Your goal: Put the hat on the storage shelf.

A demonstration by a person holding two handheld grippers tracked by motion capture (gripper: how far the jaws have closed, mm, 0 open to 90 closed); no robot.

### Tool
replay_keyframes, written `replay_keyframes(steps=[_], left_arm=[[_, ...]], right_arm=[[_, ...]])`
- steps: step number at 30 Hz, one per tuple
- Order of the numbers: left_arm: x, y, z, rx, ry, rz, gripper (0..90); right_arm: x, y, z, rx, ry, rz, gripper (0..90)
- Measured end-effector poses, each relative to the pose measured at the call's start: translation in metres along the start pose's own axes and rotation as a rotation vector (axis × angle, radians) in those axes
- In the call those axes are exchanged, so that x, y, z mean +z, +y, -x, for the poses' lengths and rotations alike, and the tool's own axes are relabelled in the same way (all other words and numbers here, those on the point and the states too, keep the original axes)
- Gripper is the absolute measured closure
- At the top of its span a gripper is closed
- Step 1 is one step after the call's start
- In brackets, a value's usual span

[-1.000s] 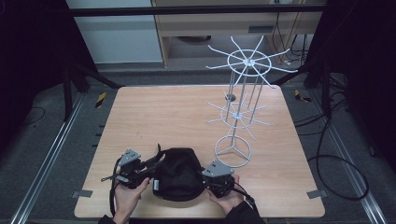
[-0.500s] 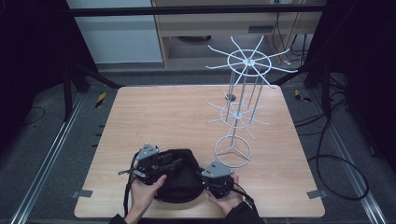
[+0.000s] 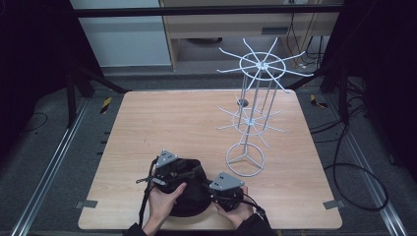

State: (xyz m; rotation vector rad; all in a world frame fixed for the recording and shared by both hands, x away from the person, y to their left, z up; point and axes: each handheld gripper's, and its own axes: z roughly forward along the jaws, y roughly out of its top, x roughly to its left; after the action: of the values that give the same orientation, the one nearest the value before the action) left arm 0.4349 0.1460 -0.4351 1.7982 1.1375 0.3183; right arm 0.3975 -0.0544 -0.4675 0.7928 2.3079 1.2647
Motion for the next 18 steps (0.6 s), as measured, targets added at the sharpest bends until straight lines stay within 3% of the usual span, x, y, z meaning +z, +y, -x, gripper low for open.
replay_keyframes(steps=[6, 18], left_arm=[[0.007, -0.005, -0.002, -0.008, 0.025, -0.015, 35.9], [0.012, -0.01, -0.008, -0.052, 0.007, -0.041, 38.8]], right_arm=[[0.002, 0.0, -0.004, -0.013, 0.034, 0.006, 82.5], [0.004, -0.001, -0.006, -0.017, 0.049, 0.0, 82.2]])
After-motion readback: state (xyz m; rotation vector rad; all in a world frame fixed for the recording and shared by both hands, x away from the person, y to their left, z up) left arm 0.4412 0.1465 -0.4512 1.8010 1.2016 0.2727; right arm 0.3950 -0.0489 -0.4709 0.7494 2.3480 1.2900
